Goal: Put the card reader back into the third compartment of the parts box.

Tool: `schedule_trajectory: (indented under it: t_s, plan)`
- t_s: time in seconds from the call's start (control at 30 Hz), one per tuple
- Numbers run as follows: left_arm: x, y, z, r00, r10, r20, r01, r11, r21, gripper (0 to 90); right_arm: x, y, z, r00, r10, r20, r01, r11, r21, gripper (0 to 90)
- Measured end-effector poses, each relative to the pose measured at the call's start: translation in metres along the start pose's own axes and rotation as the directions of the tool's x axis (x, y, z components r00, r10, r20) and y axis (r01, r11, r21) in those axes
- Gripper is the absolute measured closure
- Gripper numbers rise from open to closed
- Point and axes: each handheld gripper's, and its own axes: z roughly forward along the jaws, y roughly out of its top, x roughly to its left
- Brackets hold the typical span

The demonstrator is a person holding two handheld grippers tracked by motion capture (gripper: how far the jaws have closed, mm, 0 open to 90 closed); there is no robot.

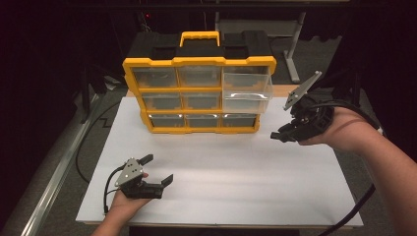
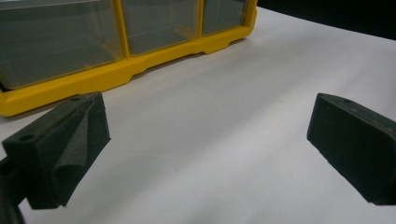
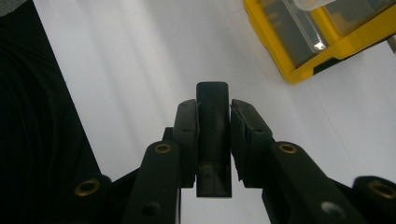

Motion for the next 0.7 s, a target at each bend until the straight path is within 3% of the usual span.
schedule_trajectory:
  t_s: [0.7]
  plan:
    - [0.000,0.000,0.000,1.0000,0.003,0.004,-0.003,1.0000,0.006,0.5,0.000,0.024,-0.041,0.9994,-0.022,0.027,0.023,1.000,-0.014,74.7]
